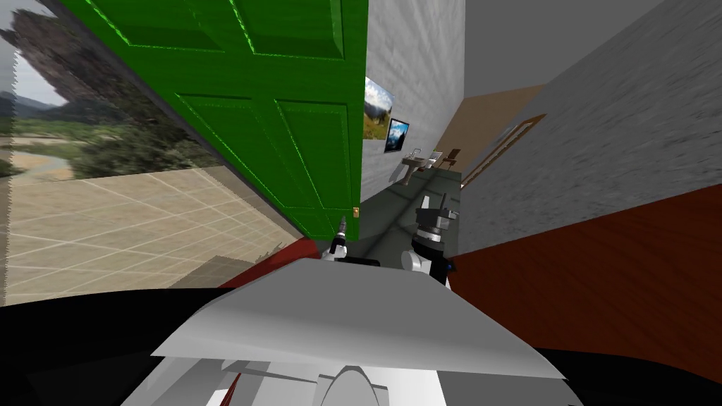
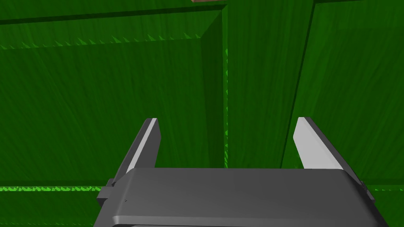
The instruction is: Push the door open
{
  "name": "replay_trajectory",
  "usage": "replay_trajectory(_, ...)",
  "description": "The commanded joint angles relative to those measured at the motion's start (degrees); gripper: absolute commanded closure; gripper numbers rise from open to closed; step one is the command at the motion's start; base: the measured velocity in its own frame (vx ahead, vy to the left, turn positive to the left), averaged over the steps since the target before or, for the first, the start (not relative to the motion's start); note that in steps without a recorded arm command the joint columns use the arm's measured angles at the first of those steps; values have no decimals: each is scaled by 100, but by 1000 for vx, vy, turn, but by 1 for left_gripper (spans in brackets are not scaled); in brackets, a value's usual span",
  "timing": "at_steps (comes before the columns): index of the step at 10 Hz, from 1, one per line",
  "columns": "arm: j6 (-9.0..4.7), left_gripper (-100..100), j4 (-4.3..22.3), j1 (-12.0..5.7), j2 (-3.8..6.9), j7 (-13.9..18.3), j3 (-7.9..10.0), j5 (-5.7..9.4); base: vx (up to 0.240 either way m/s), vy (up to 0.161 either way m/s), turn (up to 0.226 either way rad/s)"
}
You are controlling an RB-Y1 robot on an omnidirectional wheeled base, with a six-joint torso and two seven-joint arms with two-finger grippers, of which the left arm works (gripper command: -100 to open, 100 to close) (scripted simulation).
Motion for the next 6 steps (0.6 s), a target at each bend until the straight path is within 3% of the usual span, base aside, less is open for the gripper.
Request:
replay_trajectory(1,-95,-100,164,-106,-128,-81,-130,175,-129,-71,38)
replay_trajectory(2,-140,-100,247,-170,-224,-133,-219,298,-138,-125,46)
replay_trajectory(4,-169,-100,300,-211,-300,-165,-275,376,-113,-159,14)
replay_trajectory(6,-116,-100,230,-183,-279,-188,-264,369,-32,-97,5)
